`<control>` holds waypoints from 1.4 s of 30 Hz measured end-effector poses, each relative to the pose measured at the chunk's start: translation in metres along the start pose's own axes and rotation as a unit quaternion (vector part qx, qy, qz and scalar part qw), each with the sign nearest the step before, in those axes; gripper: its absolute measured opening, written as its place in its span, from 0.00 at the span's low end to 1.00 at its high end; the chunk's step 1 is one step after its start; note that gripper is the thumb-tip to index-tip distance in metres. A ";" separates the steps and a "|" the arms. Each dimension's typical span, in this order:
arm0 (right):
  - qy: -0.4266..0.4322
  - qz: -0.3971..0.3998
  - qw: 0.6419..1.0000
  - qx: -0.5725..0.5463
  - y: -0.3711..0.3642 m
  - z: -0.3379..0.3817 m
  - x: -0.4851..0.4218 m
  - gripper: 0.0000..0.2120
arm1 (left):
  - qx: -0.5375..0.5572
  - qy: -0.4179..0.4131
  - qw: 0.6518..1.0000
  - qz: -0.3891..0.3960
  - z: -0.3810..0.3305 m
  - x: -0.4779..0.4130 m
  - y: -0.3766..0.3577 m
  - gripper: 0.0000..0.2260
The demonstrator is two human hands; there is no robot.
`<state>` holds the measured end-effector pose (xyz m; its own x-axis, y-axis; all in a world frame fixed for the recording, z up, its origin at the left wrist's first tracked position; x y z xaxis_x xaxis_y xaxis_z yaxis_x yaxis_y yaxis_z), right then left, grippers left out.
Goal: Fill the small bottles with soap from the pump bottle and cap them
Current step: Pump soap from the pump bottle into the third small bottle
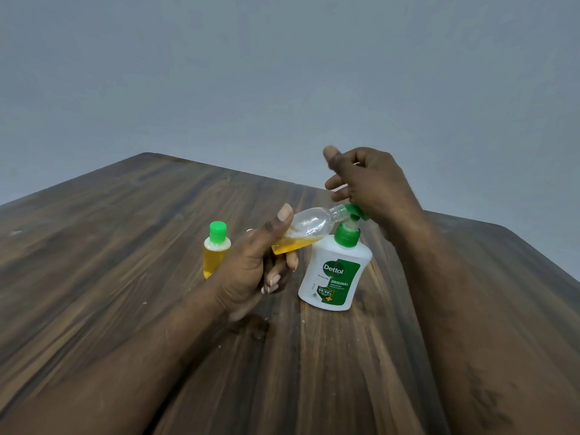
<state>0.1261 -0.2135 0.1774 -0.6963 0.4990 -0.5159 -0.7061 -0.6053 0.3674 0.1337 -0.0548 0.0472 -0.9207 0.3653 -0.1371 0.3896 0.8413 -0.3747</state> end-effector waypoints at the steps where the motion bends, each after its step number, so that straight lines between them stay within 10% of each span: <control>1: -0.002 -0.008 1.000 -0.004 -0.001 0.001 0.000 0.24 | 0.003 0.000 1.000 0.001 0.000 0.000 0.000 0.31; 11: -0.044 0.137 0.986 0.084 -0.035 -0.021 0.017 0.24 | -0.015 0.003 1.000 -0.015 0.001 -0.003 0.003 0.32; 29: -0.036 0.052 0.998 -0.021 -0.013 -0.004 0.002 0.24 | -0.004 -0.006 1.000 0.006 -0.001 -0.003 0.000 0.33; 42: -0.066 0.129 0.987 0.066 -0.037 -0.033 0.012 0.13 | -0.013 -0.001 1.000 -0.019 0.000 -0.003 0.005 0.32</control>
<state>0.1483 -0.2058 0.1322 -0.8593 0.4207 -0.2908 -0.5085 -0.6412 0.5748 0.1383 -0.0519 0.0460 -0.9347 0.3323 -0.1262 0.3554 0.8642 -0.3563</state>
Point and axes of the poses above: each hand's wrist, its own x-axis away from the middle knuckle, its own y-axis out of the back of the hand, z = x × y, the point moved 10 cm from there along -x, towards the middle knuckle, and after that the axes turned 15 degrees about -z, right-handed, at the moved point
